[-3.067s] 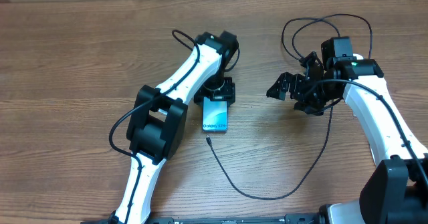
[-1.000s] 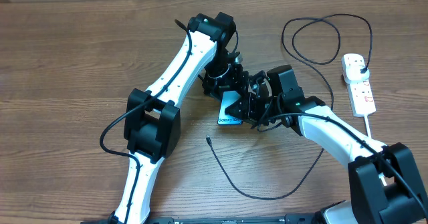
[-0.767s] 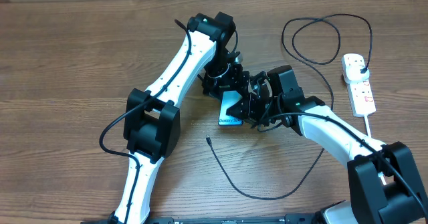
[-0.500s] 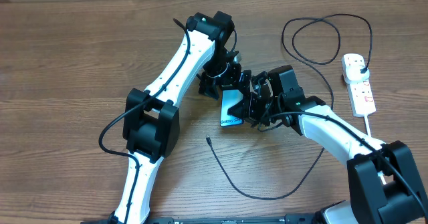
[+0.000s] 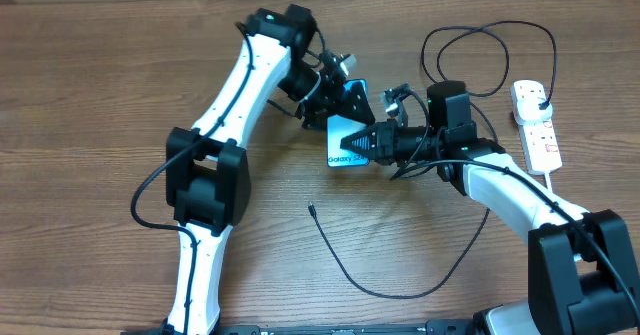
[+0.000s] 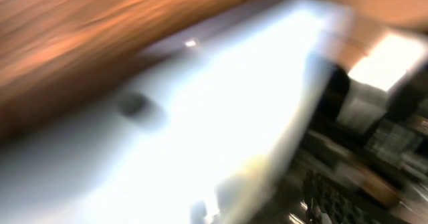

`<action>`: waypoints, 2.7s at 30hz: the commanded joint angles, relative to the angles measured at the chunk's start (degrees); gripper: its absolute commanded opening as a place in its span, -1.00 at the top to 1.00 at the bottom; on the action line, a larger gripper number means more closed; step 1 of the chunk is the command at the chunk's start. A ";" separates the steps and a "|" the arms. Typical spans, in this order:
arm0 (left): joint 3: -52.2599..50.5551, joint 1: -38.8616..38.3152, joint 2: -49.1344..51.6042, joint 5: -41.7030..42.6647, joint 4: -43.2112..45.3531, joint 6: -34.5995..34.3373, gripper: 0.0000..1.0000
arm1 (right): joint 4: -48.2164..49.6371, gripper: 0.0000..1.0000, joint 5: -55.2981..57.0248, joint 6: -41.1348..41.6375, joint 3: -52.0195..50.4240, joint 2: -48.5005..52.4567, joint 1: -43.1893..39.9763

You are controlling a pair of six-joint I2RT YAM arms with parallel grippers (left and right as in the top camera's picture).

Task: Plug charger to phone and switch on socket
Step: 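Lift the phone with both grippers and rotate it sideways, then open the right gripper and pull it away from the phone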

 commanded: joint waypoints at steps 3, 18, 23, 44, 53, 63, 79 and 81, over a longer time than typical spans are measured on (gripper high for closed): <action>0.81 1.81 -0.31 21.38 -0.04 12.26 -0.71 | 3.54 0.93 -2.80 1.44 0.83 -0.37 -0.26; 0.81 2.99 -0.33 32.83 3.13 14.14 -0.22 | 13.86 0.92 0.42 13.00 0.83 -0.37 -0.26; 0.81 3.50 -0.31 32.83 3.37 14.12 0.12 | 14.29 0.93 0.74 16.04 0.83 -0.37 -0.24; 0.81 4.24 -0.31 19.17 4.81 13.38 0.91 | 14.73 -0.24 1.27 15.89 0.83 -0.37 -0.76; 0.74 1.46 -0.28 -27.89 4.35 -8.83 0.92 | 2.19 -0.62 3.61 0.85 0.83 -0.37 -5.33; -4.52 -5.40 -0.20 -46.97 7.72 -22.60 0.91 | -22.16 -0.68 30.49 -4.57 0.83 -0.37 -5.38; -13.49 -8.31 -0.13 -49.37 15.13 -24.50 0.62 | -25.46 -0.80 36.46 -4.55 0.83 -0.37 -5.33; -13.49 -8.31 -0.13 -49.37 15.02 -24.50 0.60 | -25.44 -0.80 36.46 -4.55 0.83 -0.37 -5.33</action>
